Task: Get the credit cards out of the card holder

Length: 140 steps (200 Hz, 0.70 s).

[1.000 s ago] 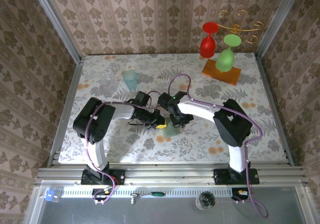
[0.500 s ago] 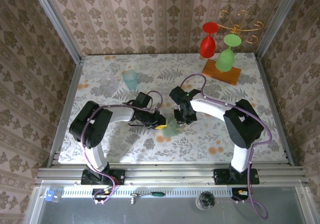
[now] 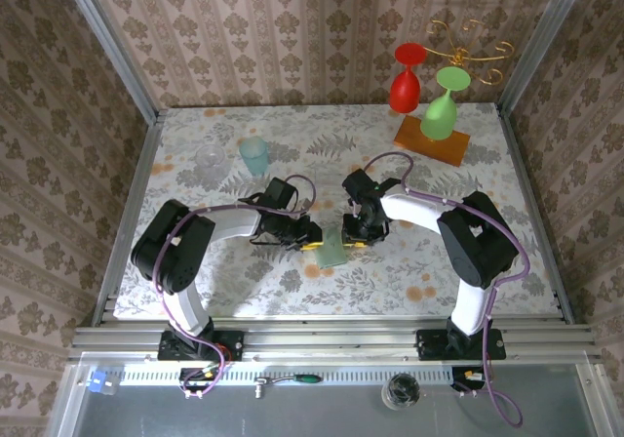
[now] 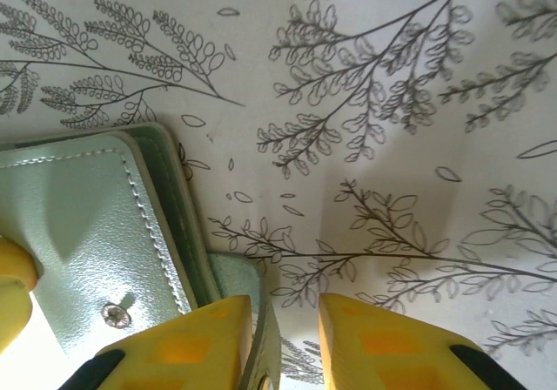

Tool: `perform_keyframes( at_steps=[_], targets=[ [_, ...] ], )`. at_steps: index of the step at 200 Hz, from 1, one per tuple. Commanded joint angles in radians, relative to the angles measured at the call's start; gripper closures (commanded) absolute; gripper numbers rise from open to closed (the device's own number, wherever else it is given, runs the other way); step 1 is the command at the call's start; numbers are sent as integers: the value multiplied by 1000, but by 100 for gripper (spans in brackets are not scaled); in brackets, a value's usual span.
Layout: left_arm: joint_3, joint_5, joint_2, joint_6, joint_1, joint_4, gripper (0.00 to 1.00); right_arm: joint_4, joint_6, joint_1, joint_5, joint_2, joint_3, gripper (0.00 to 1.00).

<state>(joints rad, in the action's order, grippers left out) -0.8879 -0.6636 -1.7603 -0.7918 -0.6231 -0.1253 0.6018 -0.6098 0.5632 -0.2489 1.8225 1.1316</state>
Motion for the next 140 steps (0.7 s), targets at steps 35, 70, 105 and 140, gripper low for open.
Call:
perform_keyframes(
  at_steps=[35,70,105,140],
  targets=[
    [-45,58,33,-3,2,-76,77,-59,-19,-11,-92,-1,-18,78],
    [-48,70,53,12,12,-97,77,-86,-19,-11,-111,13,-22,79],
    [-40,77,69,12,21,-94,76,-89,-20,-13,-112,24,-30,80],
    [-27,81,78,10,27,-86,76,-79,-16,-12,-83,29,-35,80]
  ],
)
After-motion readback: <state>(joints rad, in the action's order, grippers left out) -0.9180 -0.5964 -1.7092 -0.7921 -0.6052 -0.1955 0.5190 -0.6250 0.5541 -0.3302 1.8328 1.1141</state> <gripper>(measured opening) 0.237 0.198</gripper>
